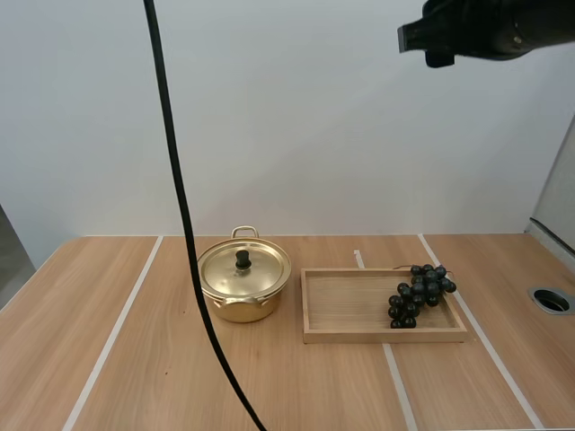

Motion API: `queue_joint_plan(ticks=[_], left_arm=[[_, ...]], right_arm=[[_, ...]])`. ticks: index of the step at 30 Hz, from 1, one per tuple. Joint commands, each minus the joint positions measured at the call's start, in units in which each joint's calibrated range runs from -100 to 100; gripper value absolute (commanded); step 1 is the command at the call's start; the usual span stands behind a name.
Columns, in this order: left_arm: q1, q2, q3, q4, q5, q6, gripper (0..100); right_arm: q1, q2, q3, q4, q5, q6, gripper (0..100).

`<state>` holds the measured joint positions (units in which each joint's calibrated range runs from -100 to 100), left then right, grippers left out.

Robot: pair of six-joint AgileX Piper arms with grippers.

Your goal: Open the pot, put the pineapple inside, and close it

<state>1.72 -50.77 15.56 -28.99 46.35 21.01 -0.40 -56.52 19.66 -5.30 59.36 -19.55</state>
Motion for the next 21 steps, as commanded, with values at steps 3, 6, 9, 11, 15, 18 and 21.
queue_joint_plan(ticks=[3, 6, 9, 11, 15, 18, 21], left_arm=[[0.08, -21.3, 20.0, 0.3, -5.2, -2.7, 100], [0.08, -29.8, 28.1, 3.9, -5.2, -2.3, 100], [0.08, -35.8, 31.7, 3.8, -5.2, -2.3, 100], [0.08, -38.9, 31.9, 3.7, -4.0, -2.3, 100], [0.08, -44.1, 32.9, 6.4, -0.6, -11.6, 100], [0.08, -48.1, 38.1, 16.4, -8.3, -25.8, 100], [0.08, -49.2, 44.5, 33.2, -11.6, -37.0, 100]], right_arm=[[-0.2, -10.7, 16.3, 0.1, -23.4, -0.6, 100], [-0.2, -15.5, 21.9, 1.1, -28.3, -0.6, 100], [-0.2, -17.9, 23.0, 4.4, -27.6, -0.6, 100], [-0.2, -18.6, 22.1, 7.2, -29.3, -0.3, 100], [-0.2, -20.6, 22.8, 16.1, -17.8, 3.5, 100], [-0.2, -23.8, 28.3, 17.3, -16.6, 3.8, 100], [-0.2, -27.8, 37.7, 9.9, -29.2, 3.6, 100]])
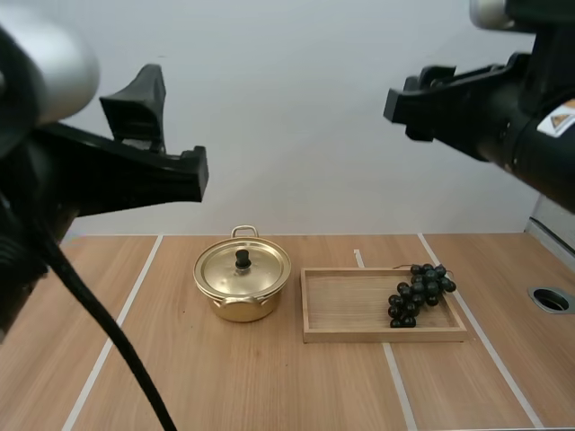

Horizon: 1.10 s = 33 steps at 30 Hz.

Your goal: Open the pot, put the pineapple inside, and close it

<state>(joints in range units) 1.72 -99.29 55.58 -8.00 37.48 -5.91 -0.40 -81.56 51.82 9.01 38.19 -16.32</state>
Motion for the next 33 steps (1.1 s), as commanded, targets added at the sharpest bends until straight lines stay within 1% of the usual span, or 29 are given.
queue_joint_plan(ticks=[1, 3, 4, 6, 10, 17, 20, 23, 27, 30, 31, 32, 33], left_arm=[[0.08, -0.7, 5.9, 16.4, -1.0, -13.6, 100], [0.08, -0.7, 9.7, 23.9, 3.0, -20.6, 100], [0.08, -0.7, 11.8, 26.7, 3.0, -22.8, 100], [0.08, -0.7, 16.1, 29.8, -0.2, -23.5, 100], [0.08, -0.7, 23.5, 31.0, -6.8, -23.5, 100], [0.08, -0.7, 34.5, 31.0, -8.4, -23.9, 100], [0.08, -0.7, 37.6, 30.6, -10.1, -24.7, 100], [0.08, -0.7, 39.9, 29.8, -12.3, -25.8, 100], [0.08, -0.7, 43.5, 29.2, -14.0, -25.8, 100], [0.08, -0.7, 44.4, 29.2, -14.0, -25.8, 100], [0.08, -0.7, 44.4, 29.0, -11.7, -25.8, 100], [0.08, -0.7, 44.4, 27.3, -10.5, -25.8, 100], [0.08, -0.7, 44.4, 27.3, -10.3, -25.8, 100]], right_arm=[[-0.2, -4.0, 9.3, -7.9, -13.2, 0.3, 100], [-0.2, -6.0, 16.9, -13.0, -21.5, 0.3, 100], [-0.2, -6.6, 19.7, -13.8, -24.0, 0.3, 100], [-0.2, -7.6, 26.3, -14.1, -28.1, 0.3, 100], [-0.2, -8.9, 35.9, -14.1, -30.3, 0.3, 100], [-0.2, -9.3, 46.4, -14.7, -30.3, 0.3, 100], [-0.2, -9.3, 48.2, -14.1, -31.1, 0.4, 100], [-0.2, -9.3, 48.2, -11.7, -27.9, 0.5, 100], [-0.2, -10.5, 48.2, -11.4, -27.0, 0.5, 100], [-0.2, -11.1, 48.2, -9.0, -22.0, 0.6, 100], [-0.2, -11.3, 48.2, -8.4, -19.6, 0.6, 100], [-0.2, -11.4, 48.2, -7.7, -17.1, 0.6, 100], [-0.2, -11.5, 48.2, -7.1, -15.5, 0.6, 100]])
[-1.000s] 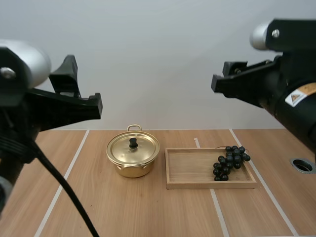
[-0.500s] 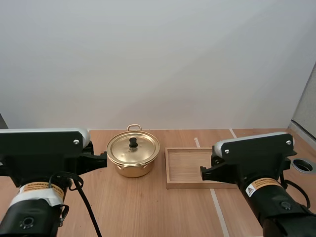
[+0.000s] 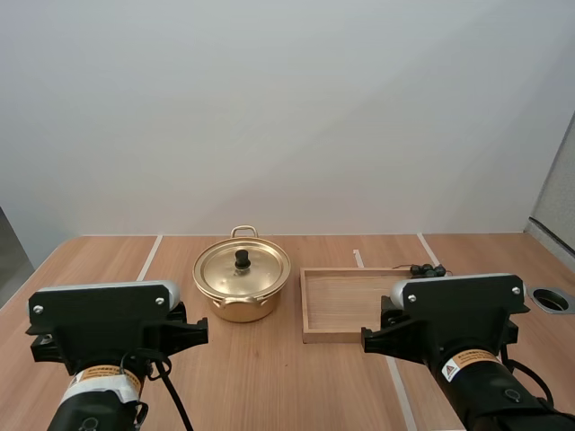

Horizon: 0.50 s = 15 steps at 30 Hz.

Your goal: Open the pot, put the pineapple inside, and close it

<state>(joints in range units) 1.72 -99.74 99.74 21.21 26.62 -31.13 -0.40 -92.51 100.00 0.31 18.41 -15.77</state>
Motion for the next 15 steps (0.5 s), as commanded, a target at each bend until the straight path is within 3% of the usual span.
queue_joint_plan(ticks=[1, 7, 10, 15], left_arm=[[0.08, -0.3, 0.3, -2.1, 0.7, -0.6, 100], [0.08, -0.3, 0.3, -3.4, 5.2, -0.5, 100], [0.08, -0.3, 0.3, -3.4, 5.2, -0.5, 100], [0.08, -0.3, 0.3, -3.4, 5.1, -0.6, 100]], right_arm=[[-0.2, -0.9, 0.0, 1.9, 5.4, 0.1, 100], [-0.2, -2.3, 0.0, 2.4, 6.4, 0.1, 100], [-0.2, -3.8, 0.0, -2.8, 6.0, -0.2, 100], [-0.2, -5.1, 0.0, -3.4, 5.4, -0.1, 100]])
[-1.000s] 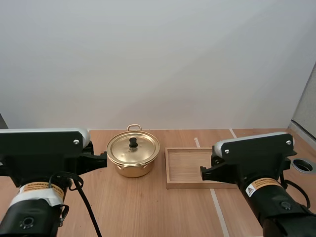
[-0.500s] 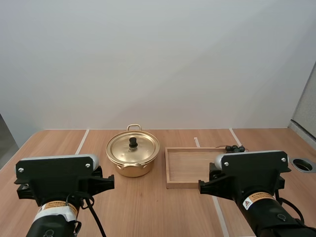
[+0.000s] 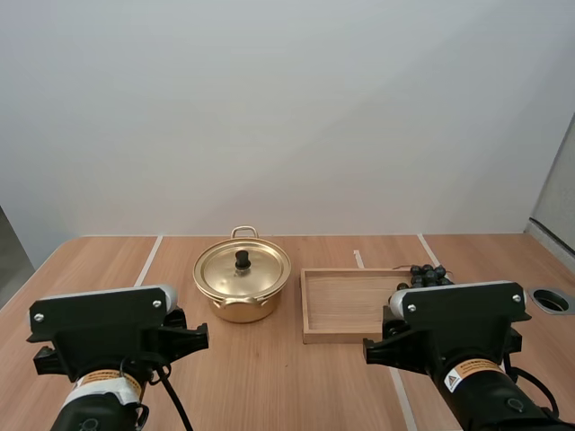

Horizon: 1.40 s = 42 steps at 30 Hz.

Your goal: Open the pot, put the pineapple inside, and close it

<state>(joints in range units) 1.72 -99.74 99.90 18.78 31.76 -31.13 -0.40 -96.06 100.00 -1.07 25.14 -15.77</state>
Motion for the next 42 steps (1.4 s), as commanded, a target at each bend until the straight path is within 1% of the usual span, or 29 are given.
queue_joint_plan(ticks=[1, 10, 14, 18, 20, 21, 23, 24, 29, 35, 36, 38, 39, 42], left_arm=[[0.08, -0.3, 0.1, -1.0, 0.0, -0.6, 100], [0.08, -0.3, 0.1, -1.0, 0.0, -0.6, 100], [0.08, -0.3, 0.1, -1.1, 0.0, -0.6, 100], [0.08, -0.3, 0.1, -1.9, 0.0, -0.5, 100], [0.08, -0.3, 0.1, -2.8, 0.0, -0.5, 100], [0.08, -0.3, 0.1, -3.3, 0.0, -0.4, 100], [0.08, -0.3, 0.1, -4.0, 0.0, 0.1, 100], [0.08, -0.3, 0.1, -4.0, 0.0, 0.2, 100], [0.08, -0.3, 0.1, -5.1, -0.2, 1.3, 100], [0.08, -0.3, 0.1, -9.0, -0.7, 5.9, 100], [0.08, -0.3, 0.1, -9.0, -0.7, 6.0, 94], [0.08, -0.3, 0.1, -9.1, -0.7, 6.1, 69], [0.08, -0.3, 0.1, -9.6, -0.7, 6.5, 59], [0.08, -0.3, 0.1, -12.5, -1.0, 9.7, 18]], right_arm=[[-0.2, -1.6, 0.0, -2.0, -1.3, -0.1, 100], [-0.2, -2.6, 0.0, -2.2, 0.0, -0.1, 100], [-0.2, -2.7, 0.0, -2.1, 5.5, -0.1, 100], [-0.2, -2.7, 0.0, -2.1, 5.9, -0.2, 100], [-0.4, -2.7, 0.0, -2.1, 5.9, -0.2, 71], [-0.5, -2.7, 0.0, -2.1, 5.9, -0.2, 51], [-0.7, -2.7, 0.0, -2.1, 5.9, -0.2, 6], [-0.8, -2.7, 0.0, -2.1, 5.9, -0.2, 0], [-1.0, -2.7, 0.0, -1.1, 5.3, -0.1, 0], [-1.0, -2.7, 0.0, -0.1, 4.7, -0.1, 0], [-1.0, -2.7, 0.0, -0.1, 4.7, -0.1, 0], [-1.0, -2.7, 0.0, -0.1, 4.7, -0.1, 0], [-1.0, -2.7, 0.0, -0.1, 4.7, -0.1, 0], [-1.0, -2.7, 0.0, 0.3, 4.7, -0.1, 0]])
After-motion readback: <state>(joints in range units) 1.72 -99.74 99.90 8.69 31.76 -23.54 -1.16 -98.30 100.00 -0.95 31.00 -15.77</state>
